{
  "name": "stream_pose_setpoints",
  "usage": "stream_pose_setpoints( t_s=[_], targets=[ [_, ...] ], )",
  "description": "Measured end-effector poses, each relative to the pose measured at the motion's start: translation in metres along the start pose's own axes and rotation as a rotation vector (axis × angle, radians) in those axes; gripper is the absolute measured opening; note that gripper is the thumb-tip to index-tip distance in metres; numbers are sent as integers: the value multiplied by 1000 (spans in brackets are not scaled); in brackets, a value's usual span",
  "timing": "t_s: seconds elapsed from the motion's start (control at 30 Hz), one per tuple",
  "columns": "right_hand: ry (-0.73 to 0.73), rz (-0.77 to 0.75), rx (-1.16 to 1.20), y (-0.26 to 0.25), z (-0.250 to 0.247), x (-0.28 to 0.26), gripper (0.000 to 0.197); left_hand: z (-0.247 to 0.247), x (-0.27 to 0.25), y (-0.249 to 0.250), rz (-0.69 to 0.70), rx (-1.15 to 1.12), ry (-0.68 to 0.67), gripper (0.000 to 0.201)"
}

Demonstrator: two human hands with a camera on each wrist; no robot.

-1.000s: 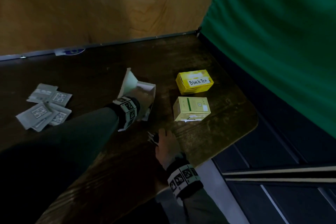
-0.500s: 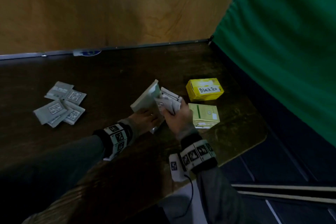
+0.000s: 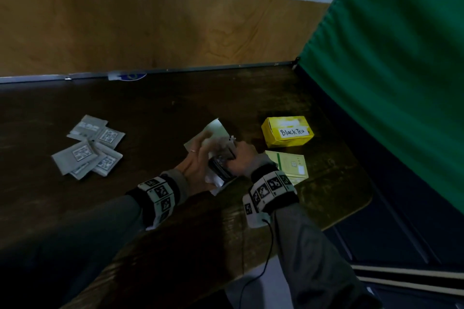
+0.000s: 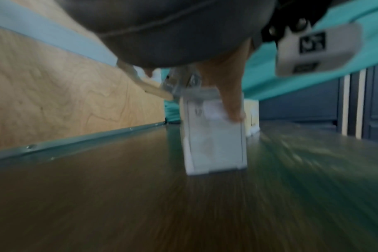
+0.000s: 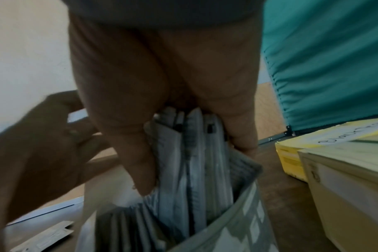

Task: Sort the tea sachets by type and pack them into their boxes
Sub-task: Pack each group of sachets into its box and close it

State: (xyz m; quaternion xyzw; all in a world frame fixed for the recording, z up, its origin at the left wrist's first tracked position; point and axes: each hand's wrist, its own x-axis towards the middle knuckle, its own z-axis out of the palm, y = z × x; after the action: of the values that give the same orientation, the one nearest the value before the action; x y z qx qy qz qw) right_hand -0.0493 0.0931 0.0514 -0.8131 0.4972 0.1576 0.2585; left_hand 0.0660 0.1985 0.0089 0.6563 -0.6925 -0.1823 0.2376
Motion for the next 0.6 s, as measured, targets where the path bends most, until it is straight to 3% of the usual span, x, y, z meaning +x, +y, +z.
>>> stream_pose_setpoints(
  t_s=[0.1, 0.17, 0.27, 0.43, 0.53, 0.6],
  targets=[
    [-6, -21, 27, 5, 2, -2, 37, -6, 12, 12, -120, -7, -82, 130],
    [-22, -29, 86, 7, 3, -5, 38, -8, 19, 17, -220, -53, -230, 133],
    [-10, -28, 218, 12, 4, -9, 53, 0, 25, 20, -266, -88, -309, 136],
    [7, 48, 402, 21, 7, -12, 93, 7, 21, 22, -196, -54, -377, 122],
    [-1, 17, 383, 28, 6, -17, 90, 15, 12, 19, 15, 329, -354, 107],
    [13, -14, 366, 30, 4, -20, 85, 16, 7, 22, 9, 423, -301, 109]
  ],
)
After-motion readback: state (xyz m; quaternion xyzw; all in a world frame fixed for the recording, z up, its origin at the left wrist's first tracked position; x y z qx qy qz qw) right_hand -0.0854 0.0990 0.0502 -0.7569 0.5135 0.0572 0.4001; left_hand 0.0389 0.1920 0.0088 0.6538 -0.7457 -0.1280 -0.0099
